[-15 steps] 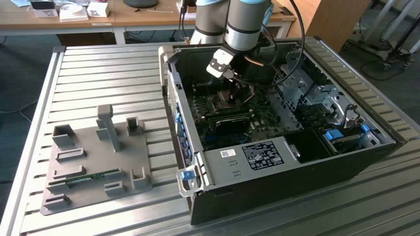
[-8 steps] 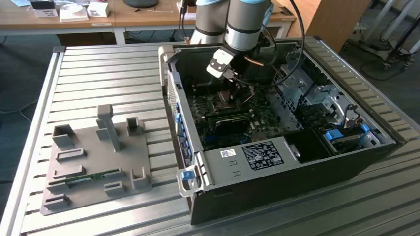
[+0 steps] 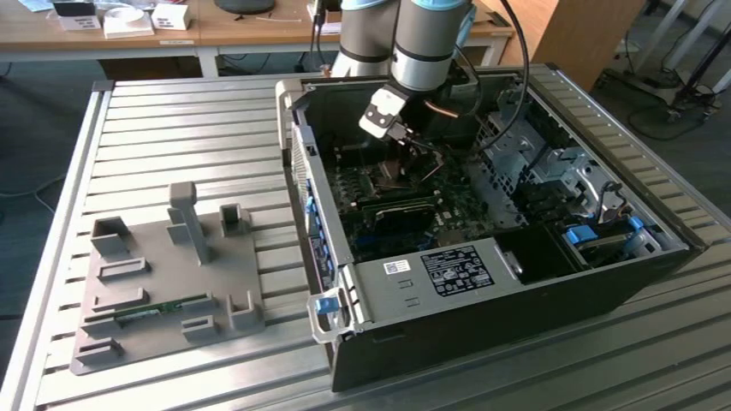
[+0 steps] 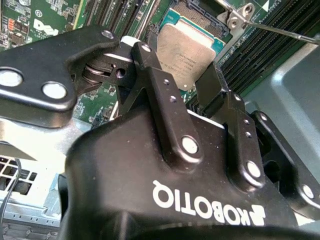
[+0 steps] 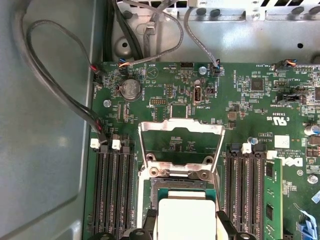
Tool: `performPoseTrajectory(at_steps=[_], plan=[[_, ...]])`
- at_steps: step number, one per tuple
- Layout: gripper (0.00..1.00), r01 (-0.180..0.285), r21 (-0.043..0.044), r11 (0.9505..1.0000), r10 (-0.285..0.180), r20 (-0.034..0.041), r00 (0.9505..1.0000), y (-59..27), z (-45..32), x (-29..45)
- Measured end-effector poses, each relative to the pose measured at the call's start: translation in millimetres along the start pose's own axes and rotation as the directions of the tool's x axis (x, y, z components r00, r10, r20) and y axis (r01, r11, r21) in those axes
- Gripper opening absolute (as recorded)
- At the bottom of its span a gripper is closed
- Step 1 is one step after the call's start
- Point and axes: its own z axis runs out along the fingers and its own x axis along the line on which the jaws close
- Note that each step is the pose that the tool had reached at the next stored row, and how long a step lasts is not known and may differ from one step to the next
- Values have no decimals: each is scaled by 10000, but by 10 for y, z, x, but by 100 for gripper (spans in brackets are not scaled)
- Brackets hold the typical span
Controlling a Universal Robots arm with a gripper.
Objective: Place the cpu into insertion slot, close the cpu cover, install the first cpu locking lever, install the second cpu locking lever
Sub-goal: 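Place the cpu into insertion slot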
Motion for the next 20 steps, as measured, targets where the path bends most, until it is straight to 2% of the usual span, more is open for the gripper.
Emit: performPoseTrajectory(at_steps=[10, 20], plan=[[54, 0, 0, 10000, 0, 2, 10000, -2, 16, 33], [54, 1, 1, 10000, -1, 29, 10000, -5, 92, 44]])
